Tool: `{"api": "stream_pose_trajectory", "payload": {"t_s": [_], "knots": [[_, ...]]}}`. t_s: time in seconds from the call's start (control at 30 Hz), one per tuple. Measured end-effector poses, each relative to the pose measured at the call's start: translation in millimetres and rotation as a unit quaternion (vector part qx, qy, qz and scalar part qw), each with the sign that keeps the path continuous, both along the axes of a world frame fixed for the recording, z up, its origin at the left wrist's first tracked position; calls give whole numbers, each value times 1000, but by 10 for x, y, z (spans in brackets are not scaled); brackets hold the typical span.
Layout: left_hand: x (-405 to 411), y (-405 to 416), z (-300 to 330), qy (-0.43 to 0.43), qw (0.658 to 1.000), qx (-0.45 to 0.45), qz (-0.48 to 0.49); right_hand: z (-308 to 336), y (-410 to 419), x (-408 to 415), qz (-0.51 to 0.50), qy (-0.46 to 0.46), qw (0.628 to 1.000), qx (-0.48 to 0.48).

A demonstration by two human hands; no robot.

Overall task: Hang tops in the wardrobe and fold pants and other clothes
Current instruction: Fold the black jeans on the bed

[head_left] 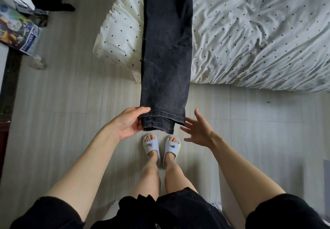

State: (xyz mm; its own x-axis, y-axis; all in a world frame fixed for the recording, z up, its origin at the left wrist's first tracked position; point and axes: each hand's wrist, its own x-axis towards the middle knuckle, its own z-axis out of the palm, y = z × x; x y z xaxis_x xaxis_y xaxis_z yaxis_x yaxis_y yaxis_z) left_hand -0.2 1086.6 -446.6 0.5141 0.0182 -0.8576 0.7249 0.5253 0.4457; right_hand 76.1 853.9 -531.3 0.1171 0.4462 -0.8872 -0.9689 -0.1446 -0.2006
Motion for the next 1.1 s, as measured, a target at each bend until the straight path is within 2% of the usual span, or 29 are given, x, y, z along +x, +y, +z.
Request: {"api": "stream_pose_trajectory", "payload": {"t_s": [0.07,0.2,0.43,0.57,0.7,0.87,1.1], "knots": [[-16,22,11,1,1000,-4,-1,5,27,27,18,8,999,39],[-71,21,15,-7,999,-33,23,-9,118,-15,38,18,997,58],[-50,-35,114,-28,992,-75,94,-9,198,-56,-16,23,993,115],[-42,-16,146,-21,992,-83,97,58,236,-72,-56,36,989,133],[-26,91,148,-1,998,-52,42,113,181,-1,-54,13,996,72],[-57,200,84,65,994,35,-74,151,-47,203,22,7,999,-40],[-104,19,-78,150,980,95,-87,399,-249,398,115,-28,982,-146]]}}
